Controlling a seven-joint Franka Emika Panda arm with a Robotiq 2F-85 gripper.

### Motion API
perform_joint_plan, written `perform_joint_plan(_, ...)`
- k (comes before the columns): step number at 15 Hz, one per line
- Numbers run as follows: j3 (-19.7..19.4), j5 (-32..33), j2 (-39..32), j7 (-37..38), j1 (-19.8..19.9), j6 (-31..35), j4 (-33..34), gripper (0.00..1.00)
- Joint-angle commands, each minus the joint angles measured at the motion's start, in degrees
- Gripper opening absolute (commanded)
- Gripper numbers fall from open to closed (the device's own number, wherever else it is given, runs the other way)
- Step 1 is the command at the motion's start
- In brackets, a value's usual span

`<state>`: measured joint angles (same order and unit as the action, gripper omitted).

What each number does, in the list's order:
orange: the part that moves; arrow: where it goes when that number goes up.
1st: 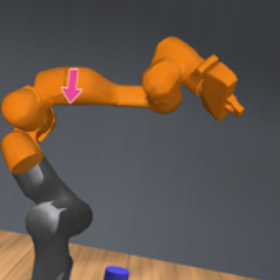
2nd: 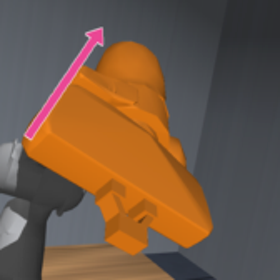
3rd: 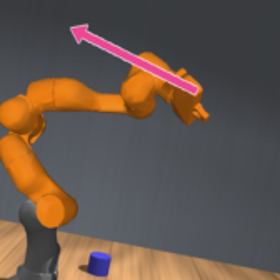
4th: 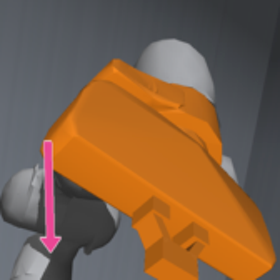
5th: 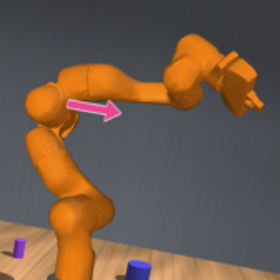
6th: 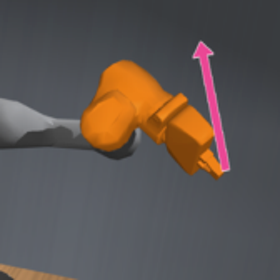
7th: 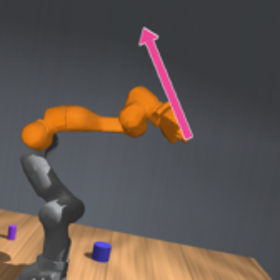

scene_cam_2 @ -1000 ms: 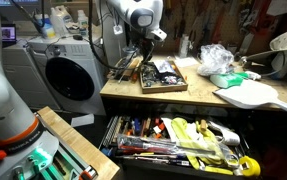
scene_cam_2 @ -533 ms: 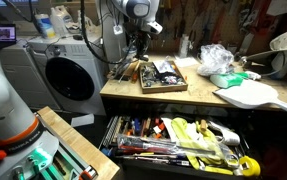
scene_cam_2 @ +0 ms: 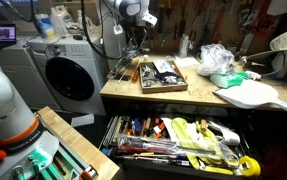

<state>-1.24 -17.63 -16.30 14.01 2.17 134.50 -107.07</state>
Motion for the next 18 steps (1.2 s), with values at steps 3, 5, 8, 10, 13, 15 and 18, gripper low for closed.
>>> perform_joint_plan(3,-1.71,5.52,-5.04,9.2,-3.9,13.3,1.93,0.08)
perform_joint_plan(5,-3.35,9.21,-6.8,11.95,-5.1,16.64,2.29,0.08)
perform_joint_plan(8,-6.68,14.26,-9.86,15.49,-7.03,21.43,3.05,0.08)
perform_joint_plan(10,-8.14,15.46,-12.1,16.42,-7.63,23.11,4.19,0.08)
perform_joint_plan(13,-7.48,13.32,-11.58,14.66,-6.71,22.73,3.34,0.2)
perform_joint_plan(15,-8.15,13.34,-12.82,14.99,-6.9,23.24,4.14,0.2)
perform_joint_plan(18,-8.31,13.35,-13.23,15.23,-7.07,23.25,4.81,0.07)
